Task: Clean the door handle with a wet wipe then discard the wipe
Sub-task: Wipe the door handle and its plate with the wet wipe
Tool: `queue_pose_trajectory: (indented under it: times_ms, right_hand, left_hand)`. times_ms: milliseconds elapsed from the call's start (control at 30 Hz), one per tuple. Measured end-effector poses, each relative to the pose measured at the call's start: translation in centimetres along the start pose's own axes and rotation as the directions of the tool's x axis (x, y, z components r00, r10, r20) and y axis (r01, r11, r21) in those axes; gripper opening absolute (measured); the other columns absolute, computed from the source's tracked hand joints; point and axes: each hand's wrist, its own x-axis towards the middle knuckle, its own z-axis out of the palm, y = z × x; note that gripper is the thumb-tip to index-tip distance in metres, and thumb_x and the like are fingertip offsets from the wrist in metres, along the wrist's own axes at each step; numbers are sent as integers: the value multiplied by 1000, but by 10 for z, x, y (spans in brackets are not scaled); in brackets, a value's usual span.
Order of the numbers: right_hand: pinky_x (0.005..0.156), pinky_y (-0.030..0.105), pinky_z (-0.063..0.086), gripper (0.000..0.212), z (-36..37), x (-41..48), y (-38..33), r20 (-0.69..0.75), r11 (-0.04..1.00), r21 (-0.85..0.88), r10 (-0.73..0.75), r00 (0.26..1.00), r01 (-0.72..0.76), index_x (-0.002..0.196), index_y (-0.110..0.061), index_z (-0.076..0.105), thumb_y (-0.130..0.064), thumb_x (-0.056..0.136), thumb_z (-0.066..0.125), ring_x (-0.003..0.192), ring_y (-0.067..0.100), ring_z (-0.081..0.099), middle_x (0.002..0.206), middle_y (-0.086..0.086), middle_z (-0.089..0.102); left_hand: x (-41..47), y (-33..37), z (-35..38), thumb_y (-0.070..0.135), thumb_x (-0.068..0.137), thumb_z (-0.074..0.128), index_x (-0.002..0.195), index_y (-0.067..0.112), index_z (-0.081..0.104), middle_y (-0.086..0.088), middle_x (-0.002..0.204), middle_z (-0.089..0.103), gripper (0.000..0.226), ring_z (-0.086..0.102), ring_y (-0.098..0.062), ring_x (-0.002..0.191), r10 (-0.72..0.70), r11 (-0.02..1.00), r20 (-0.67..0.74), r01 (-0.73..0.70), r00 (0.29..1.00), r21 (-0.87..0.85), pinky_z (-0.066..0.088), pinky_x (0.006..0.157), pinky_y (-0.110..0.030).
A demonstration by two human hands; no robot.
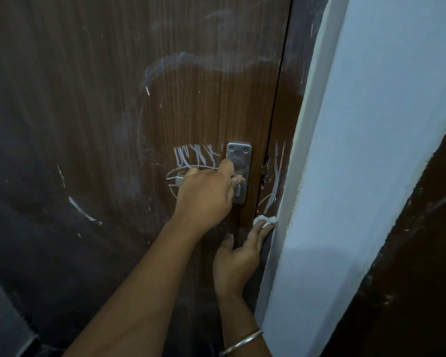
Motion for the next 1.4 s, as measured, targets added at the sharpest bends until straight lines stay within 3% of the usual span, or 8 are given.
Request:
queue_pose_trajectory:
  times_ms: [167,333,467,600,800,967,1233,1400]
  right_hand:
    - [97,-7,11,78,5,10,-10,-9,980,-65,-188,982,187,144,-10,12,1,84,60,137,14,14,155,4,3]
    - [98,-4,12,81,4,5,-3,-37,997,7,-74,997,74,144,-14,11,4,83,61,138,12,15,156,2,3]
    - [108,18,20,81,4,10,-9,-23,999,-13,-31,999,30,147,-9,11,0,84,61,141,17,13,156,1,-1]
    - [103,1,13,80,6,17,-13,-34,986,-44,-161,986,159,147,-8,13,2,83,60,138,12,9,154,0,0]
    - [109,25,25,83,4,10,-11,-46,998,-1,-65,997,65,146,-12,8,2,83,61,139,15,15,153,-2,0]
    - [106,23,25,77,7,21,-21,-33,981,-61,-184,982,182,147,-10,13,-4,86,60,141,18,13,153,-4,-1]
    - [110,20,20,86,2,13,-25,10,1000,5,14,1000,-14,148,-11,8,-7,84,65,142,14,11,151,-10,-6]
    - [93,-9,3,85,5,24,-37,25,995,94,10,1000,-13,148,-10,7,-3,85,62,134,0,2,156,-1,-5]
  left_hand:
    - [-1,1,-1,34,95,33,92,18,46,5,67,58,21,48,-12,58,8,1000,-10,-8,1000,-8,25,67,-32]
    - [-1,1,-2,34,95,34,90,20,43,5,66,56,17,47,-13,58,1,1000,-3,-1,1000,-11,25,67,-32]
    - [-1,1,-2,32,96,35,91,19,43,4,68,59,16,51,-15,60,3,1000,1,-3,1000,-4,24,68,-31]
    - [-1,2,-3,32,95,36,90,20,43,6,66,57,15,47,-12,58,7,1000,-11,-7,1000,-11,26,68,-31]
    - [-1,2,-3,31,96,38,89,20,43,8,64,52,14,44,-10,57,5,1000,-9,-5,1000,-3,25,68,-30]
    - [0,2,-3,29,95,41,88,22,39,10,63,48,10,42,-10,57,10,1000,-16,-10,1000,-8,25,67,-31]
    - [-1,2,-2,29,95,41,89,21,41,10,62,48,10,42,-10,57,3,1000,-16,-3,1000,1,25,67,-31]
    - [0,3,-3,29,94,41,88,22,40,10,62,46,10,41,-9,57,3,1000,-5,-4,1000,-15,26,67,-31]
